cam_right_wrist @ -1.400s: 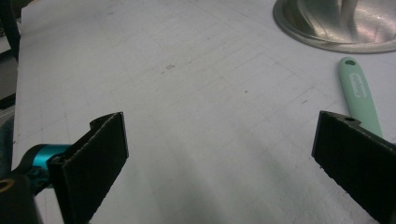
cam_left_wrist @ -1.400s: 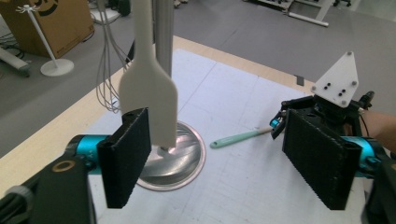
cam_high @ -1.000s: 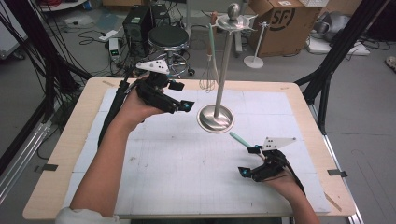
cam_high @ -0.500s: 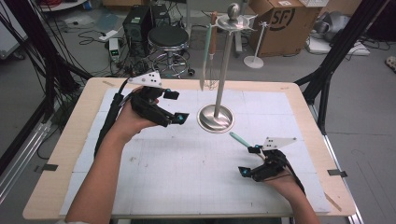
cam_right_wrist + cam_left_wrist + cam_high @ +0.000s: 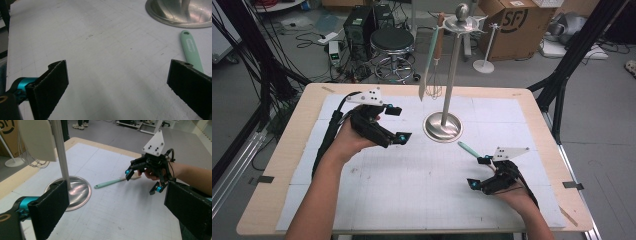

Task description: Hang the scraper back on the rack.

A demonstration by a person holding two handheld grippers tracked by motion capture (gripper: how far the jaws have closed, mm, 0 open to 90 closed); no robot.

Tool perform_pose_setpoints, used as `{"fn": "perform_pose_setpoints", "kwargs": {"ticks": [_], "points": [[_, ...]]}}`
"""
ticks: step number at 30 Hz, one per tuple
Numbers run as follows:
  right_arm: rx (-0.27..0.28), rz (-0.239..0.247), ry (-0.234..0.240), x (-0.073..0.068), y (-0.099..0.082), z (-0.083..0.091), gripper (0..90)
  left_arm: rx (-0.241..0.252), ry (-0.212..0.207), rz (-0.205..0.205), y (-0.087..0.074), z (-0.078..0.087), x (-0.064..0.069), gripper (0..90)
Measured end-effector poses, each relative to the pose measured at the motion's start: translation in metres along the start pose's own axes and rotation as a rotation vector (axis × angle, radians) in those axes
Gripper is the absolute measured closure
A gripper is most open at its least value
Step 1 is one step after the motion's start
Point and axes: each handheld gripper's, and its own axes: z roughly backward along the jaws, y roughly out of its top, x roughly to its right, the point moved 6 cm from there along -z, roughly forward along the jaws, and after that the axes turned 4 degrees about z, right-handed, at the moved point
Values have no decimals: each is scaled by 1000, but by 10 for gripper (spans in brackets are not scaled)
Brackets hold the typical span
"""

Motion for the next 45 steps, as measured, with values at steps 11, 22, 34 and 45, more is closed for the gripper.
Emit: {"fn": "perform_pose_setpoints", "kwargs": {"ticks": [11,22,34,45], "points": [[-3,7,-2,1,0,-1,26,-3,-1,4,-16,-1,1,23],[-5,4,-3,1,-1,0,26,-7,5,10,-33,0,2,23],[-4,3,-1,0,0,0,26,-1,53,33,-67,-3,7,23],[-9,7,-2,0,-1,-1,26,-8,86,43,-89,-10,12,23]]}}
